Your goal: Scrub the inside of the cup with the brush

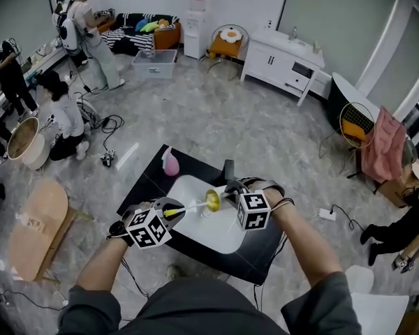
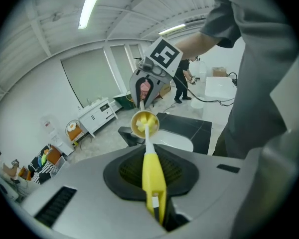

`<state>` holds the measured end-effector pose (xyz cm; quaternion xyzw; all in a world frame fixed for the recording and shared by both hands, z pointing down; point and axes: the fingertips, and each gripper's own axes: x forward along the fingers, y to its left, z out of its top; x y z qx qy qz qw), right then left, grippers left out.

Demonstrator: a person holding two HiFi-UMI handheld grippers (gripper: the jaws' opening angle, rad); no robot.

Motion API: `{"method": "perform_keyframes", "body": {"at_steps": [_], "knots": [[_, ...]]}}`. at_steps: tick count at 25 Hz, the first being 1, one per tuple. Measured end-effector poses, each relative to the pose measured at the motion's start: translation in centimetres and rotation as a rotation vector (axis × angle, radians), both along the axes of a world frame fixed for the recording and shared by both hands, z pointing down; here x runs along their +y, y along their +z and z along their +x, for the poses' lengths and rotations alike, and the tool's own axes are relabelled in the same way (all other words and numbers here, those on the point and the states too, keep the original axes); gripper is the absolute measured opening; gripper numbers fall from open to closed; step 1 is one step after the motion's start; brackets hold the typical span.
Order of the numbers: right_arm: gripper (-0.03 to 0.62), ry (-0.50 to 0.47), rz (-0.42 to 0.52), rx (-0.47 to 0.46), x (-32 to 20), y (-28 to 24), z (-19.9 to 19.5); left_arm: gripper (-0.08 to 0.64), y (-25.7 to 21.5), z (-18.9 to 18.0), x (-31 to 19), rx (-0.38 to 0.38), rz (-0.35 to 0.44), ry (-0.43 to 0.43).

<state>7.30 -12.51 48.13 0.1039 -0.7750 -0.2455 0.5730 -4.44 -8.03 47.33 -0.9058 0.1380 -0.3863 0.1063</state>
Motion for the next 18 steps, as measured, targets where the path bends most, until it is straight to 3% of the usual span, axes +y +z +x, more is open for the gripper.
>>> {"method": "perform_keyframes", "body": {"at_steps": [7,18], "knots": [[0.043,-0.046,-0.011,0.042,0.7,0.9,-0.4,0.034,-0.1,-0.7,-1.7,-0.044,0.006,0.006],[0.043,0.039,-0.008,-0.004,-0.8,-0.3,1.6,0.034,-1.3,-3.1,-2.1,0.026,-0.018,-0.058]]}}
